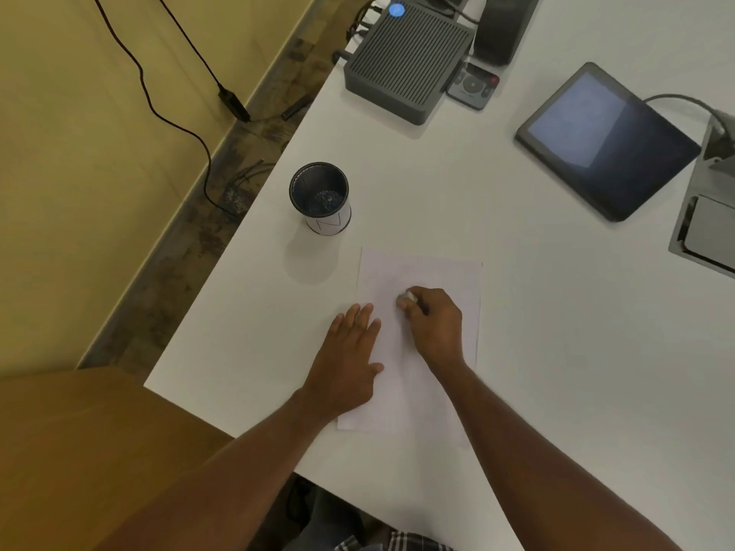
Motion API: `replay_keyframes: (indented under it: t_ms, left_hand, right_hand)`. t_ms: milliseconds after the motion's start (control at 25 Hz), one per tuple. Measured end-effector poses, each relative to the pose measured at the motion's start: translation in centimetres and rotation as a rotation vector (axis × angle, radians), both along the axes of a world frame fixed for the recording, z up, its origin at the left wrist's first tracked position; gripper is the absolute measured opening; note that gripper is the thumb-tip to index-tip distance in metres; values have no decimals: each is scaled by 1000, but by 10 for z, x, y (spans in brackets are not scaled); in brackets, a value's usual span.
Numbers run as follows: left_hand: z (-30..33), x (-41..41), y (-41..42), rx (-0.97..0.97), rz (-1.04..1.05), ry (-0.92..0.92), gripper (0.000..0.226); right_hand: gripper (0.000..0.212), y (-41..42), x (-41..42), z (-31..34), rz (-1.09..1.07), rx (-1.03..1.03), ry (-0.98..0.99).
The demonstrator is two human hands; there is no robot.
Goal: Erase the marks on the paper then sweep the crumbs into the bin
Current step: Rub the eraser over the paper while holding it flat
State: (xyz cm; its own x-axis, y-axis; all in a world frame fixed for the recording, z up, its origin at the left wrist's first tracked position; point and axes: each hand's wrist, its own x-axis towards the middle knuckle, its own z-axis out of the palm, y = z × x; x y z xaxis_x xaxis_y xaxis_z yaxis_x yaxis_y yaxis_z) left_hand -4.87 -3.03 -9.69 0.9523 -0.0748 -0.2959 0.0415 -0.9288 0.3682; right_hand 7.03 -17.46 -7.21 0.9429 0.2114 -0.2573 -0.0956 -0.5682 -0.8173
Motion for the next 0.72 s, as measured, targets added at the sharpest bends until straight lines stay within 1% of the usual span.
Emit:
replay_keyframes:
  t_ms: [80,160,200,240,320,360,480,600,640,720]
  left_hand:
    - [-3,3,4,-13,6,-3,68]
    - [-2,16,11,-53,49,-29,59]
    - [1,25,16,-70,78,-5,65]
    - [5,33,21,-63,94,37,78]
    - [9,47,32,4,73,100,104]
    - [10,52,36,44,51,126,110]
    - [8,58,39,93,41,177,115]
    - [7,57,38,86,58,175,116]
    - [7,57,39,81,57,173,116]
    - [8,57,40,87,51,175,117]
  right_hand:
    - [12,11,5,-2,1,1,-20]
    - [12,15,6,-2,-6,-3,-48]
    - [11,16,4,-3,-8,-6,-64]
    - [11,15,4,-4,-5,-13,-76]
    - [14,17,5,-5,9,-37,-92]
    - [15,20,8,-5,18,-51,-98]
    - [16,39,11,-7,82,-99,-111]
    - [17,53,12,-9,195,-156,-165]
    - [19,52,17,-10,189,-172,-185]
    - [23,47,32,-9,62,-188,-186]
